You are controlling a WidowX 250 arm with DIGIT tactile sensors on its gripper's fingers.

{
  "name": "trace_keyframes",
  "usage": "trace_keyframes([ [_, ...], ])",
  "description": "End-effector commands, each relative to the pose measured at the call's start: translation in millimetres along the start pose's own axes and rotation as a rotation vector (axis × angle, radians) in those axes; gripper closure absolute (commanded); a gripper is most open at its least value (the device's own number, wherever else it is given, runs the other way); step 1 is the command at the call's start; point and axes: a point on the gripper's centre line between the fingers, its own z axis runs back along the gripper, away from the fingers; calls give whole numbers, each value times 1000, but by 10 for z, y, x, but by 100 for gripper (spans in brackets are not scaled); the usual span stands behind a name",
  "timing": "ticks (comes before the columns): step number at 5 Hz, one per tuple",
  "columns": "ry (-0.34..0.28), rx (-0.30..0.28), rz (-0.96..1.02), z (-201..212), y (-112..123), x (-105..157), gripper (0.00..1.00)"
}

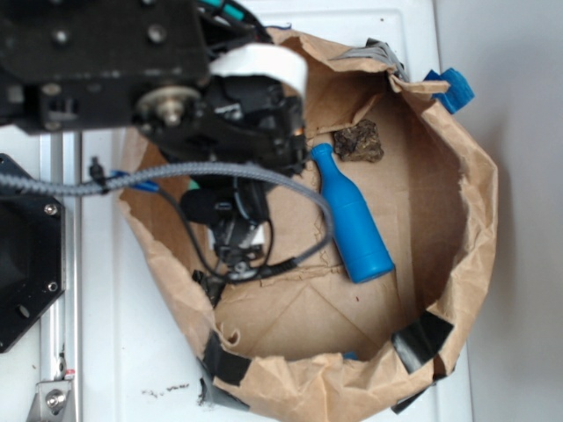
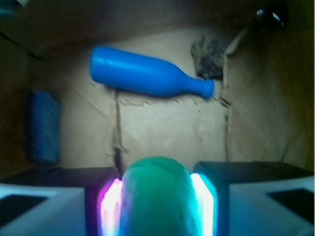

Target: Grab the green ball.

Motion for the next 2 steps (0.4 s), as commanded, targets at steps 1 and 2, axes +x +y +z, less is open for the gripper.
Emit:
trace_keyframes([
  [1, -108, -67, 26, 407, -174, 233, 100],
  [2, -124, -19, 14, 355, -110, 241, 100],
])
